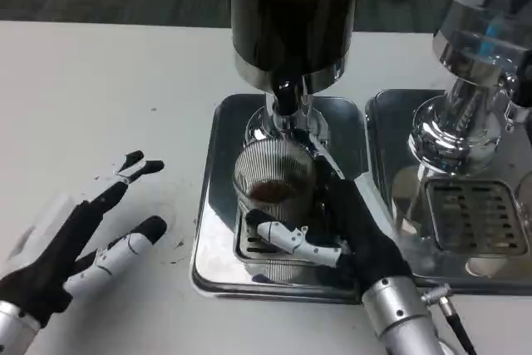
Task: Grasp the cup under the faucet to collect the drink, then remove the cup.
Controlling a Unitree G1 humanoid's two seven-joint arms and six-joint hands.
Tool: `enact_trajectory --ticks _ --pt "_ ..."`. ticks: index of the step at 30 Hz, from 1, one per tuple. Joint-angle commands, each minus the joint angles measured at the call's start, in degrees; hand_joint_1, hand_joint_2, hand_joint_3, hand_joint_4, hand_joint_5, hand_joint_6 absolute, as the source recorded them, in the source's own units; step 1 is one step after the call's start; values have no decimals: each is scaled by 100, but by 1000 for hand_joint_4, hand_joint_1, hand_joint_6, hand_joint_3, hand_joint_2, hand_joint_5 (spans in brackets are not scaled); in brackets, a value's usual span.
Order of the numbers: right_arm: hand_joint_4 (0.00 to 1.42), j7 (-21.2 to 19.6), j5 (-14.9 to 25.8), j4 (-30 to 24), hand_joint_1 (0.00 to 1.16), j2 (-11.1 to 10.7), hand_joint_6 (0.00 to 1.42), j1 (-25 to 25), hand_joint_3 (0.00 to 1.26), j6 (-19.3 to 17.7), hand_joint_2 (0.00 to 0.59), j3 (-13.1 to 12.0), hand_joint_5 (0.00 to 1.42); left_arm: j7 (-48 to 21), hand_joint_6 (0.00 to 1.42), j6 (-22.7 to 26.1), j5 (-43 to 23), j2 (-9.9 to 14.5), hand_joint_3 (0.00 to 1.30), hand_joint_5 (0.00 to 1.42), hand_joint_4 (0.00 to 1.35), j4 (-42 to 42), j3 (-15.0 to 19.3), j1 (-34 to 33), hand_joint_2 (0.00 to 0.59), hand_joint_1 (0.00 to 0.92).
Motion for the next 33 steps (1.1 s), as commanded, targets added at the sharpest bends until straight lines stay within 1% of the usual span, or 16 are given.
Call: enact_trajectory --ticks 1,5,10,15,19,26,33 --pt "334 -180 -111 -57 918 84 491 110 139 147 200 10 365 -25 0 17 -52 59 177 11 0 -67 47 72 165 0" --pt "410 -363 -173 -70 932 141 557 115 206 174 221 -19 422 -11 0 20 -55 69 177 11 0 -74 60 69 167 0" --pt "457 -521 -206 -64 945 185 595 140 255 130 224 -37 465 -10 0 22 -50 69 178 11 0 -73 61 69 168 0" --pt "509 -621 -222 -86 951 200 663 159 305 75 229 -31 509 -18 0 31 -48 71 178 11 0 -65 59 55 165 0" --pt "514 -717 -270 -158 977 211 712 184 330 35 227 -21 542 -30 0 30 -52 71 178 11 0 -56 55 41 165 0" --pt "530 -895 -393 -383 984 215 778 228 348 -14 220 -32 576 -37 0 31 -52 58 178 11 0 -38 44 8 168 0" --pt "530 -1004 -451 -464 986 205 786 255 348 -31 220 -49 580 -59 0 20 -48 46 178 11 0 -11 19 -32 170 0"
